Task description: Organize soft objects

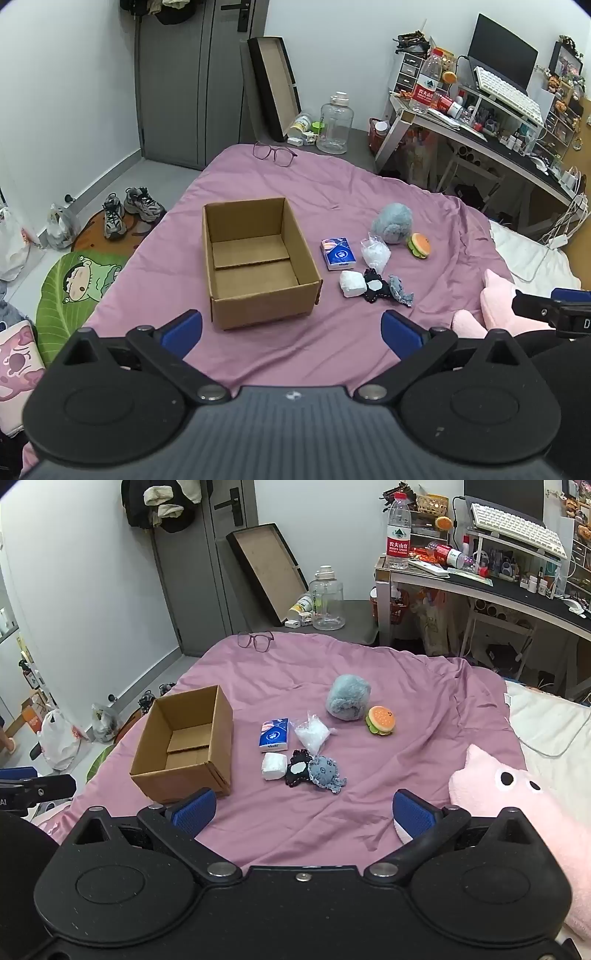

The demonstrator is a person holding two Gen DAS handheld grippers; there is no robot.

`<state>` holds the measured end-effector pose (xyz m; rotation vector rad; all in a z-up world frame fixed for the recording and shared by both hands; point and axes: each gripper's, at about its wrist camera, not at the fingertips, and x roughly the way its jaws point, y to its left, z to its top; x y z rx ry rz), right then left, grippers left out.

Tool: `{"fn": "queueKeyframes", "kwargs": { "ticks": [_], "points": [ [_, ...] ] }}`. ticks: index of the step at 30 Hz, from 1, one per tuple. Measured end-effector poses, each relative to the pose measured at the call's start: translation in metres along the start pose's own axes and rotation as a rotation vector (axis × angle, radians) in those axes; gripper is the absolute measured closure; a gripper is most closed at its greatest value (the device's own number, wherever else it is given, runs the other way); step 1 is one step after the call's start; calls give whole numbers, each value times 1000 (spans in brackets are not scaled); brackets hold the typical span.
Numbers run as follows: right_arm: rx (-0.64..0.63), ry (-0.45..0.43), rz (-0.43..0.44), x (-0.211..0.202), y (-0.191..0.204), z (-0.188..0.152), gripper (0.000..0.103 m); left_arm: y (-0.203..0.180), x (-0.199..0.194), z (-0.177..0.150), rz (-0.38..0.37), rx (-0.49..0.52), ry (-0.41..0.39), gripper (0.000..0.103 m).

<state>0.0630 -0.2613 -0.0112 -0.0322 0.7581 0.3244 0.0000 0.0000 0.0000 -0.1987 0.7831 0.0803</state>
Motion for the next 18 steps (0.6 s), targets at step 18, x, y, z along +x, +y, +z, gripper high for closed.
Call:
{"fn": "queueKeyframes", "kwargs": {
  "ticks": [18],
  "points": [
    [-1,2,2,-1,-1,1,0,-2,6,-4,4,8,7,1]
  ]
}}
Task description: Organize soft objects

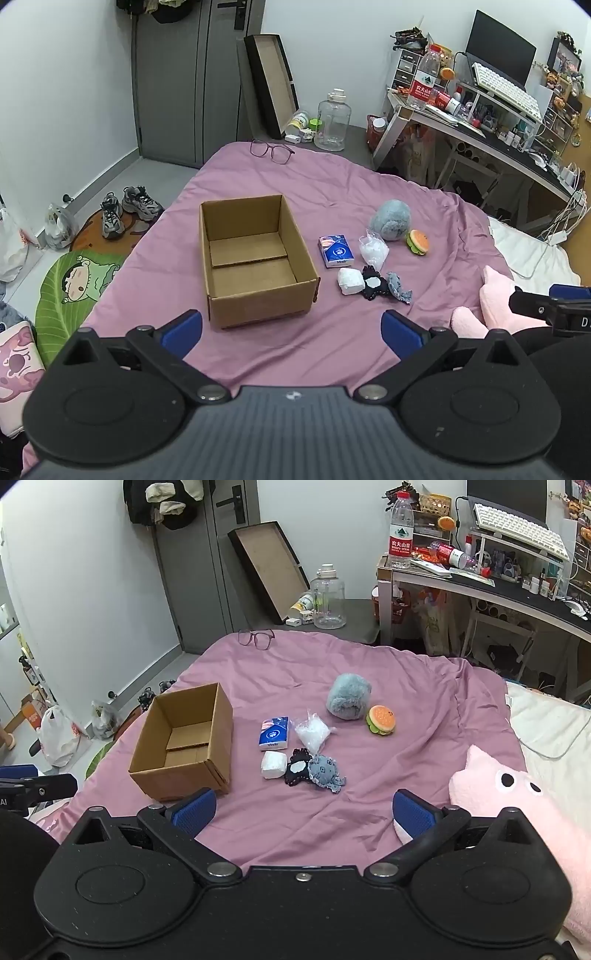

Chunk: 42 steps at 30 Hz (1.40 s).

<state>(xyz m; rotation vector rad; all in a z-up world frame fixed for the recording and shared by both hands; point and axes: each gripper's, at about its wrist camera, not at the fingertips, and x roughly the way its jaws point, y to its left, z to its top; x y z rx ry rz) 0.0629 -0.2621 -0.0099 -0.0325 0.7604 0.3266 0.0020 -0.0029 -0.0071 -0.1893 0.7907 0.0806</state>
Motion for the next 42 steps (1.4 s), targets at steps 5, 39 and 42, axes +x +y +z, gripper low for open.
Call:
{"fn": "queueKeyframes", "kwargs": {
  "ticks": [5,39,42],
  "points": [
    [-1,0,-1,3,0,0,0,0,-1,0,2,3,-1,1],
    [-1,-1,-36,1,-7,-3,0,-6,1,0,-5,3,5,1],
    [-1,1,-37,1,-6,-3,0,-6,2,1,-5,4,5,1]
  ]
}}
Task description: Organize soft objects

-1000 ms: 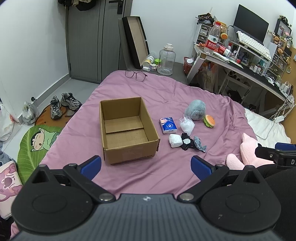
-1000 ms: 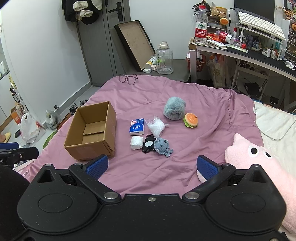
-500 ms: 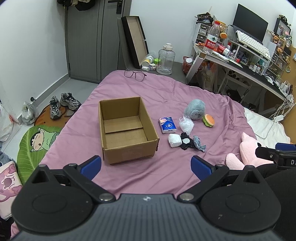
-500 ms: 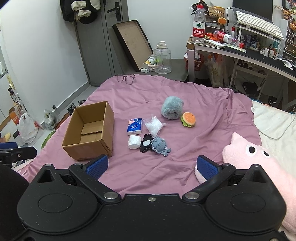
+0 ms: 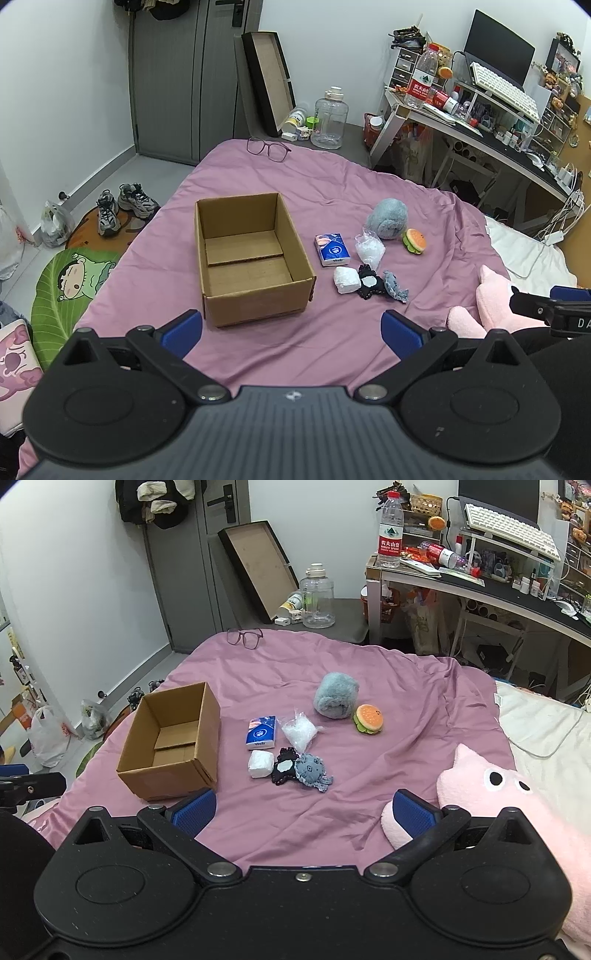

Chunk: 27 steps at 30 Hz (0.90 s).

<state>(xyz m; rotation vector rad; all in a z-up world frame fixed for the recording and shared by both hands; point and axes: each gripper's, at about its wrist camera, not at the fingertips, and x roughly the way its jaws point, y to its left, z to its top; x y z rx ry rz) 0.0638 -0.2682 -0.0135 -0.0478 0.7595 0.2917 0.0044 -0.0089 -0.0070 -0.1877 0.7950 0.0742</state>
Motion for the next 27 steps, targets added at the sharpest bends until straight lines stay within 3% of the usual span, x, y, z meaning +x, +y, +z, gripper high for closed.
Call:
{"fn": "queueKeyframes", "kwargs": {
  "ticks": [27],
  "points": [
    [5,15,6,9,-3,4,0,5,-1,8,-45,-3,-4,1]
  ]
}}
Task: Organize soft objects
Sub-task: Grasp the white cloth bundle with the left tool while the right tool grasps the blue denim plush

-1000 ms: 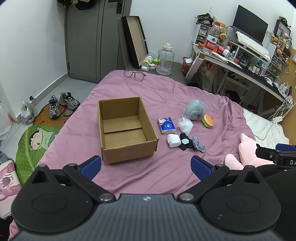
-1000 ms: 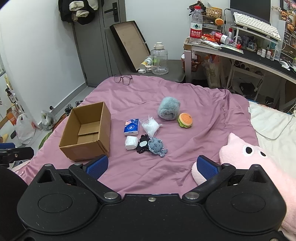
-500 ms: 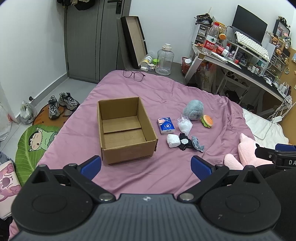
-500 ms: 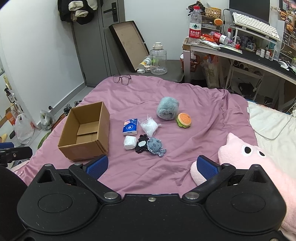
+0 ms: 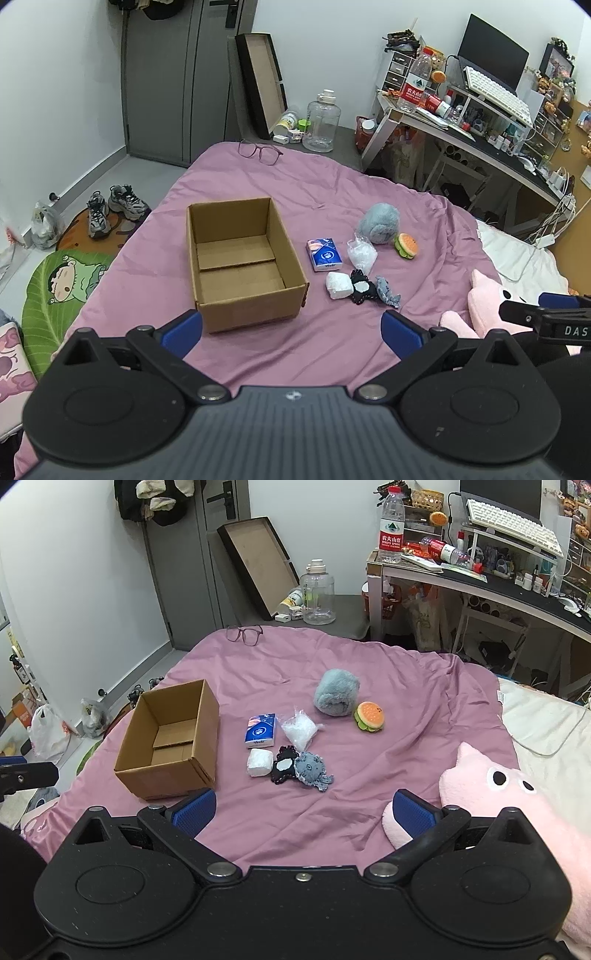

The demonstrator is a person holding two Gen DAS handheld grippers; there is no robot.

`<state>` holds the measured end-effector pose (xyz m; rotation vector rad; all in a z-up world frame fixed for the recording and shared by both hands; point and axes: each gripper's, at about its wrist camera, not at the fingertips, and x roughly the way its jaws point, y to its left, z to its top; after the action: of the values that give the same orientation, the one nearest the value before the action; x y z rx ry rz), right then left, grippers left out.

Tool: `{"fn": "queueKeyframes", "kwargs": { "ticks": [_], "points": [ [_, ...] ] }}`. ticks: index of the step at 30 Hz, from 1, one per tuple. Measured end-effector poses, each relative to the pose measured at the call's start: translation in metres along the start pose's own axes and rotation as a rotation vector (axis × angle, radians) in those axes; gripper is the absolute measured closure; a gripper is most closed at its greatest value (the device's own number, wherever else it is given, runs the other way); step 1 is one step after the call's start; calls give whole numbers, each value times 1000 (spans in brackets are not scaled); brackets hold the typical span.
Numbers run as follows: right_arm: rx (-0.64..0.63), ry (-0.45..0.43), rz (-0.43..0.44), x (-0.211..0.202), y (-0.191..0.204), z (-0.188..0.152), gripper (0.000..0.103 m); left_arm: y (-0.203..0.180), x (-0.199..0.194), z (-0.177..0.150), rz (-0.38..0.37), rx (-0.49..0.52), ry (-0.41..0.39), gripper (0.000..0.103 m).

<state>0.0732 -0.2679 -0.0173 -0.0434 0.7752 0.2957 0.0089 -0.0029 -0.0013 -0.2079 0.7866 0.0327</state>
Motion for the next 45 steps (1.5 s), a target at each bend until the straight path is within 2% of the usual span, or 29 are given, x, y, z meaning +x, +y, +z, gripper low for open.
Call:
{"fn": "queueKeyframes", "kwargs": {
  "ticks": [13,22,29,36,45],
  "points": [
    [51,25,49,32,-14,9,0,4,33,27,-21,45,18,2],
    [90,35,85,61,-27,15,1,-3,77,40,-78,84,68,4],
    [129,72,129,88,-37,21,17,-9,110,53,-98,113,101,10],
    [182,111,167,118,-47,27,28,-22,156,69,-135,122,166,22],
    [230,180,190,162,-57,33,36,-39,216,81,-180,114,264,33]
  ]
}}
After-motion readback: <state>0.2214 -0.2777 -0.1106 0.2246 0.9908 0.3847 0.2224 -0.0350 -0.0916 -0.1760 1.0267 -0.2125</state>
